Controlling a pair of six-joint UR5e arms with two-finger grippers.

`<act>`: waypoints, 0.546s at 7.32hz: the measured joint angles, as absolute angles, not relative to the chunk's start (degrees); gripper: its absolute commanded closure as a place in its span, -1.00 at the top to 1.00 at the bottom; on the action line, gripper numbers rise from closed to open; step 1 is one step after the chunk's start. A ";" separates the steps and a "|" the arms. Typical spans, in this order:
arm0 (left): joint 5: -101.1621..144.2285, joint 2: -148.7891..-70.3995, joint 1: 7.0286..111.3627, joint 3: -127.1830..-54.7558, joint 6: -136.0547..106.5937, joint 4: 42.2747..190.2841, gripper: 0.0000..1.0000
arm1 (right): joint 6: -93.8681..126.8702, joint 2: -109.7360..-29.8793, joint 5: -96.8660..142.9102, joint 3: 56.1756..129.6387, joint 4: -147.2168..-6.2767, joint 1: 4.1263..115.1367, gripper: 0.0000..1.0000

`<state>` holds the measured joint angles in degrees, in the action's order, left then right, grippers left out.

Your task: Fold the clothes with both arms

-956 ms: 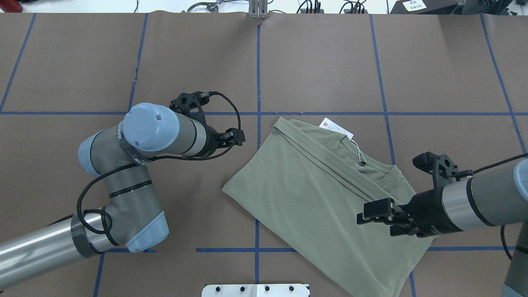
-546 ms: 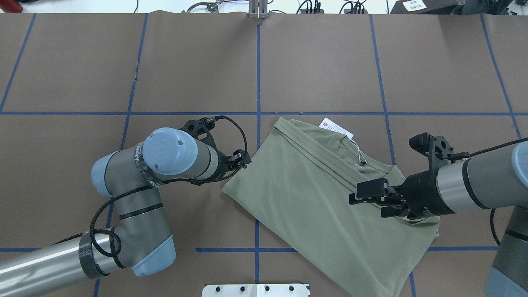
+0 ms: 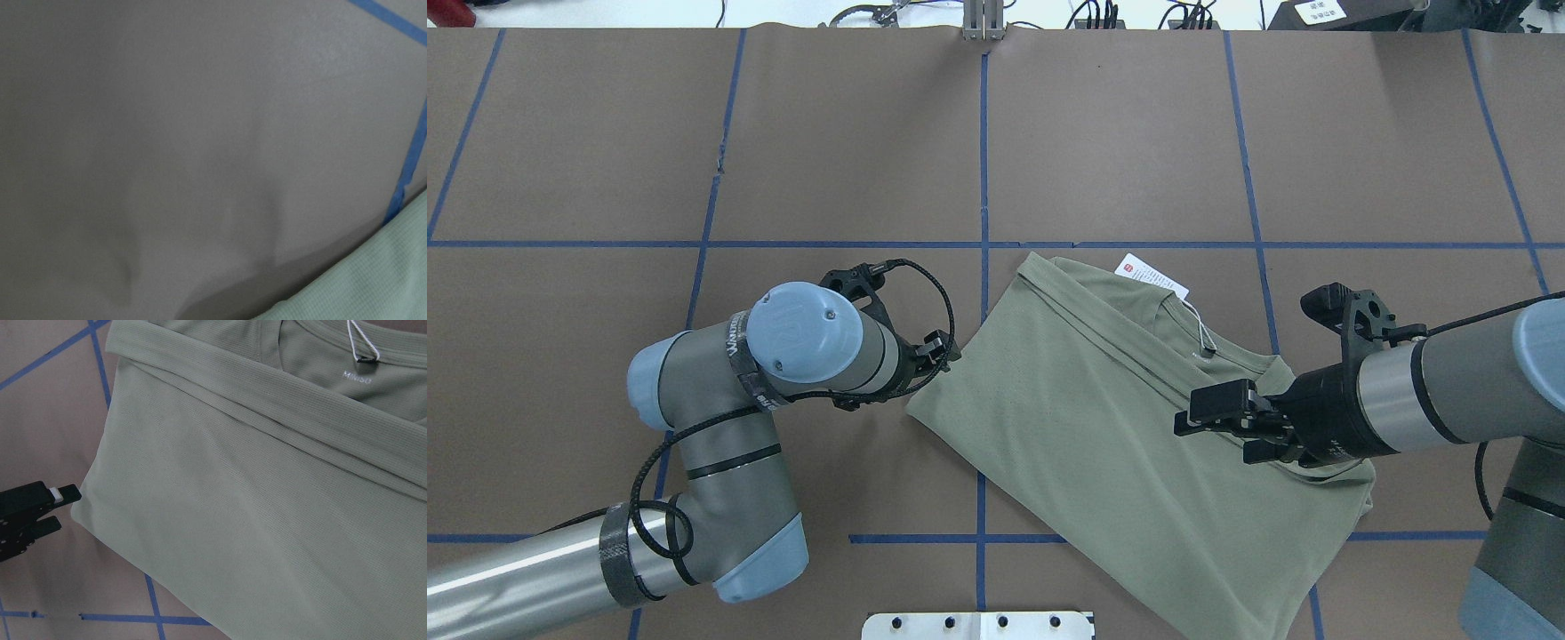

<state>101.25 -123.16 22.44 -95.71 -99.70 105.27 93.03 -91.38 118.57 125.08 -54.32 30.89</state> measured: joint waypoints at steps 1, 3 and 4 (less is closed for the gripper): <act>101.25 -123.25 21.87 -95.60 -99.74 105.23 0.66 | 93.00 -91.41 118.57 125.07 -54.32 31.01 1.00; 101.31 -123.81 21.58 -95.49 -100.15 105.21 0.42 | 92.99 -91.53 118.56 125.07 -54.32 31.13 1.00; 101.33 -123.99 21.56 -95.42 -100.34 105.24 0.41 | 92.97 -91.56 118.56 125.04 -54.32 31.16 1.00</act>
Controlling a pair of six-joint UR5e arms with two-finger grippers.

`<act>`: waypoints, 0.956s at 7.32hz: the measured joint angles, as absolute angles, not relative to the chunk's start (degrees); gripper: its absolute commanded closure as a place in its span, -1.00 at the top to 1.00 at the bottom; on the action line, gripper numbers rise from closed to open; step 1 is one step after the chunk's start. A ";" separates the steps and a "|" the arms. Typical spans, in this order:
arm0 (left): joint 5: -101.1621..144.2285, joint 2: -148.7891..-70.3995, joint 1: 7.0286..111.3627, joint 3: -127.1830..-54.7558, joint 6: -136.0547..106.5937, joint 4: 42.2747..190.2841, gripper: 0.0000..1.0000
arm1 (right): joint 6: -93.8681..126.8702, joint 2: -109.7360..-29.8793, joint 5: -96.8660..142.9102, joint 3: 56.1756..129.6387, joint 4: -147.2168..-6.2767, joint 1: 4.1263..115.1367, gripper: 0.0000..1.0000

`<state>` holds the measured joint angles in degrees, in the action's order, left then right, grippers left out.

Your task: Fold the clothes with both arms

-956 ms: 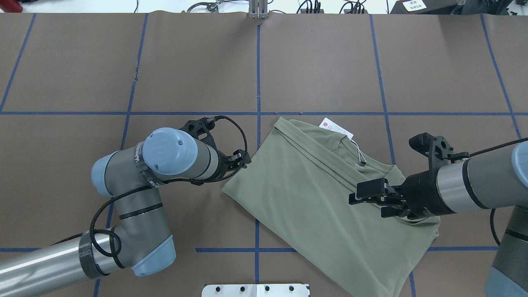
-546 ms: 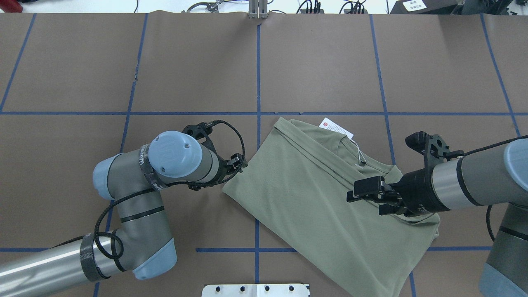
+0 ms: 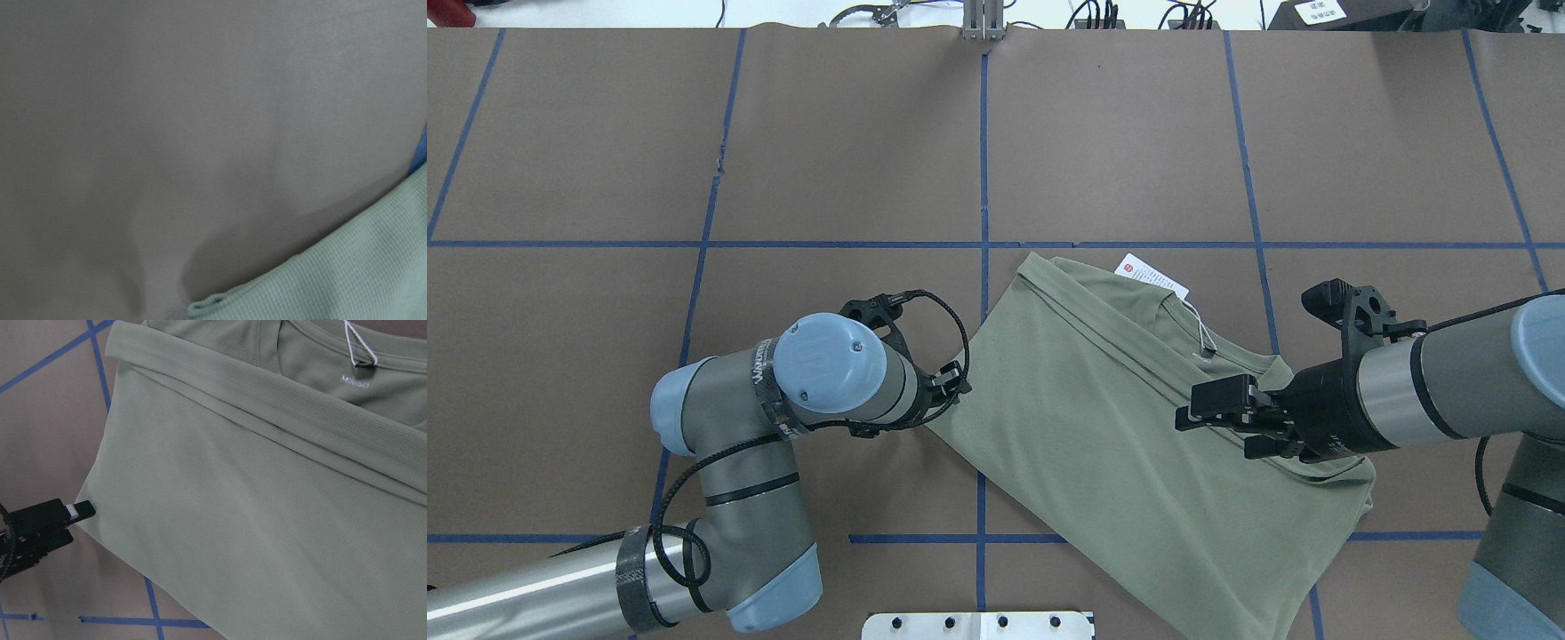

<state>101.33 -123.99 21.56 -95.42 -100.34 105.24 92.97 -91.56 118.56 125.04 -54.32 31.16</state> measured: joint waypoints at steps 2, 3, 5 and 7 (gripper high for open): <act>101.34 -124.11 21.54 -95.29 -100.44 105.39 0.27 | 92.95 -91.61 118.57 125.00 -54.32 31.37 1.00; 101.34 -124.20 21.53 -95.28 -100.45 105.41 0.02 | 92.94 -91.64 118.56 124.99 -54.32 31.42 1.00; 101.34 -124.46 21.53 -95.24 -100.52 105.37 -0.86 | 92.96 -91.81 118.64 124.98 -54.32 31.49 1.00; 101.28 -124.53 21.53 -95.21 -100.56 105.36 -1.00 | 92.97 -91.97 118.71 124.95 -54.32 31.53 1.00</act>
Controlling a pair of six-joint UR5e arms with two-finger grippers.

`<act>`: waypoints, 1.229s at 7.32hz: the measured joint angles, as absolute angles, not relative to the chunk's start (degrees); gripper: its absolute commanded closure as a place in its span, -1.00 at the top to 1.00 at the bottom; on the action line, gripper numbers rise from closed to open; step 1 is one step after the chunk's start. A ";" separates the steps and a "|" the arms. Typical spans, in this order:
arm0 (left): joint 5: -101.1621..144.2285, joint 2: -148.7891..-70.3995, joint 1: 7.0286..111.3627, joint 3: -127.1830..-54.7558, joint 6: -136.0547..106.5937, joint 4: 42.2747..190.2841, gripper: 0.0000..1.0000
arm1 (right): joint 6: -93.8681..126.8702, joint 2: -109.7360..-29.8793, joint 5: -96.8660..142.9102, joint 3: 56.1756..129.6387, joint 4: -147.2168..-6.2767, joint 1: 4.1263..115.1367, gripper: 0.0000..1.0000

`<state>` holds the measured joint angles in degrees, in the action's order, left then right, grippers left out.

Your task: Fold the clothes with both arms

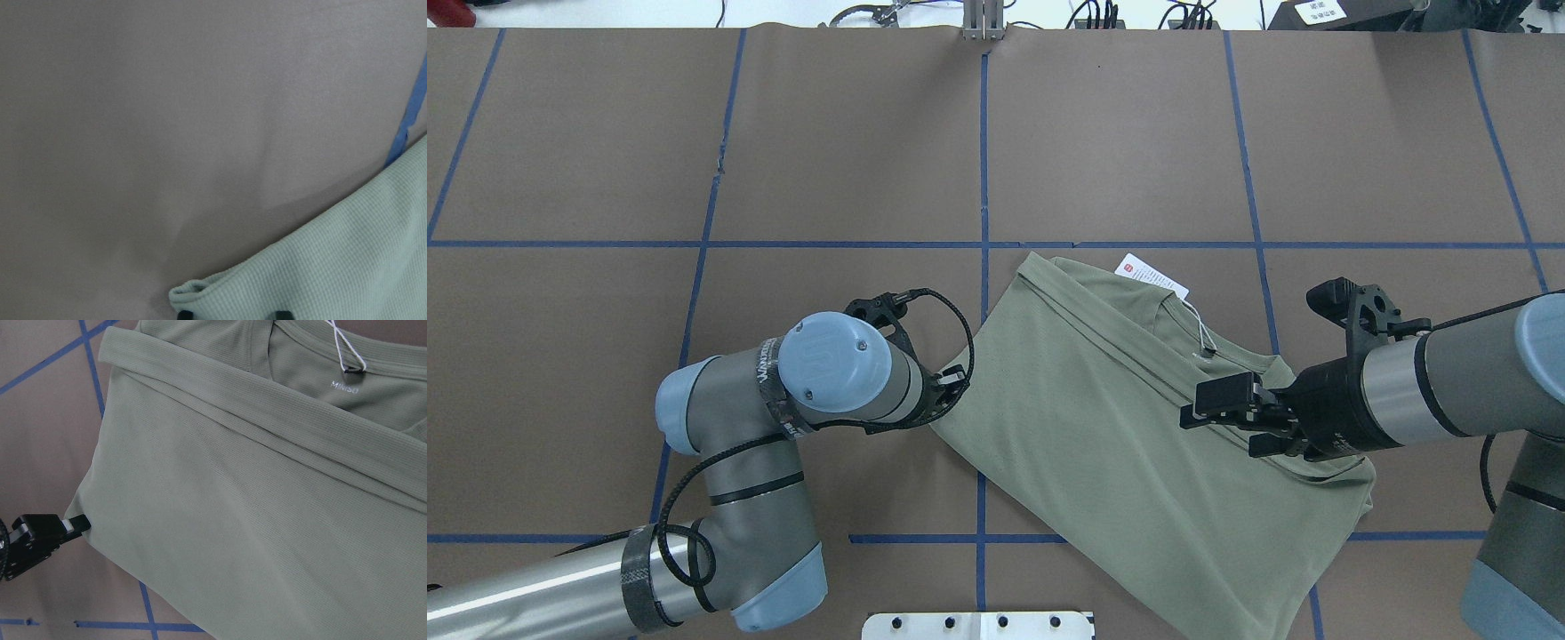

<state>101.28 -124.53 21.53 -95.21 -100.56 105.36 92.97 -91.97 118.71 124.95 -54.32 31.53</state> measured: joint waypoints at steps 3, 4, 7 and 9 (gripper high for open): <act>101.19 -124.31 22.51 -95.48 -100.52 105.27 -1.00 | 93.02 -91.99 118.60 124.87 -54.32 32.00 1.00; 101.17 -124.22 23.89 -95.42 -100.29 105.24 -1.00 | 93.01 -92.02 118.45 124.79 -54.34 32.49 1.00; 101.21 -124.50 29.61 -92.74 -96.18 105.70 -1.00 | 92.96 -91.87 116.77 124.64 -54.33 32.82 1.00; 101.19 -125.58 34.16 -87.01 -91.49 109.99 -1.00 | 92.96 -91.51 116.39 124.63 -54.32 32.79 1.00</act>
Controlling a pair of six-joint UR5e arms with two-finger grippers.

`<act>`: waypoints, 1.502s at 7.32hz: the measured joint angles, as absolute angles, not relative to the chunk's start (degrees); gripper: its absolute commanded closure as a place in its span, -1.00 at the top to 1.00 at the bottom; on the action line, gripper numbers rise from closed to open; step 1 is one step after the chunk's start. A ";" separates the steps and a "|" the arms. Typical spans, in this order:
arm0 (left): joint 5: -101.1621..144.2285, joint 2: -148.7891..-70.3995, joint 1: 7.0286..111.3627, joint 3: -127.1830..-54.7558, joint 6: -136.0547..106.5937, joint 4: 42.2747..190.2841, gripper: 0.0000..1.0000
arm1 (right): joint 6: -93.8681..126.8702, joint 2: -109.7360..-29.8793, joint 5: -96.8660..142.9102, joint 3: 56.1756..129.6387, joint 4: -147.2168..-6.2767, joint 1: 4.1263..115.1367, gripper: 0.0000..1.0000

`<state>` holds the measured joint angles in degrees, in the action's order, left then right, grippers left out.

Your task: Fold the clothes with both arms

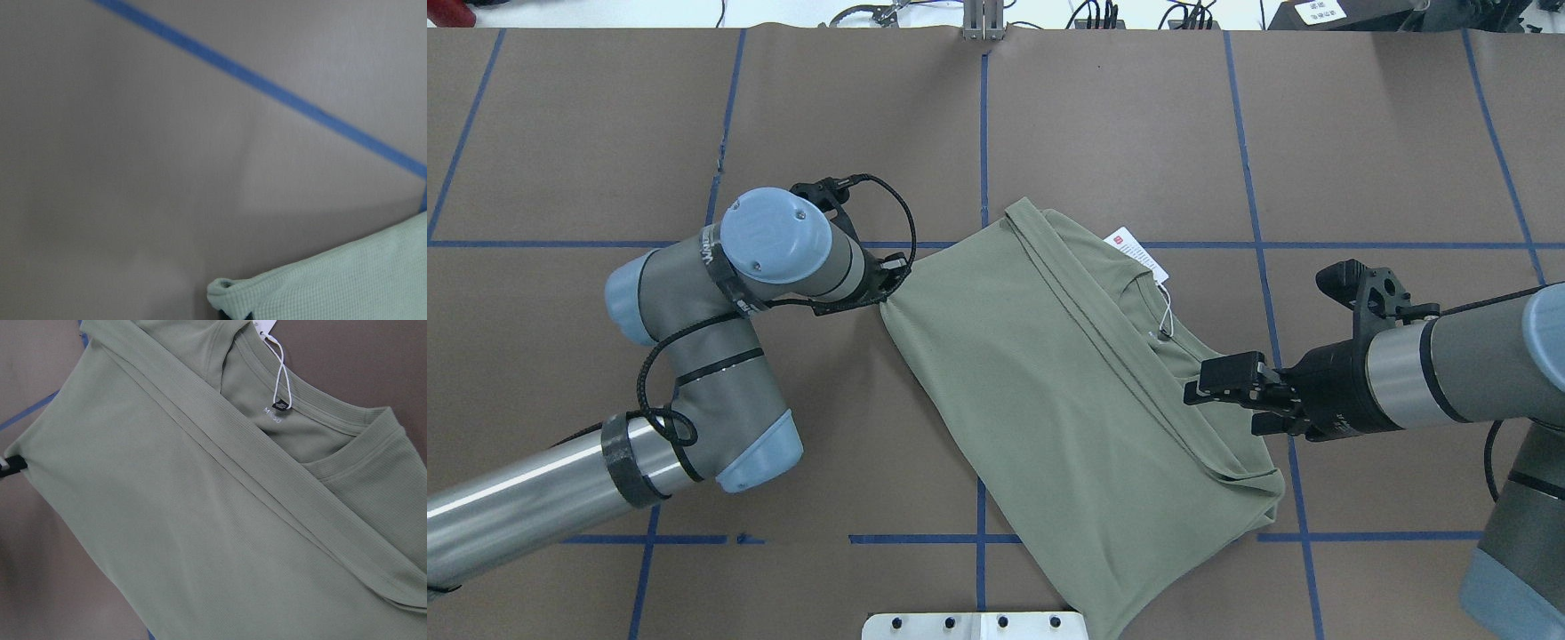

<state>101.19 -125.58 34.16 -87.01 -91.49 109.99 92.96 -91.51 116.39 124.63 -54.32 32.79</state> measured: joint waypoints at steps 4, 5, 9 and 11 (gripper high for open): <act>101.19 -134.69 43.03 -67.13 -81.39 124.04 -1.00 | 92.90 -91.19 116.11 124.59 -54.32 32.72 1.00; 100.73 -137.48 43.92 -62.24 -79.95 127.38 -1.00 | 92.88 -91.17 116.12 124.65 -54.32 32.75 1.00; 96.70 -147.97 44.42 -41.28 -78.70 144.44 0.98 | 92.82 -91.14 116.19 125.01 -54.32 32.77 1.00; 96.18 -149.18 44.56 -38.50 -76.55 146.42 1.00 | 92.79 -91.12 116.18 124.91 -54.32 32.71 1.00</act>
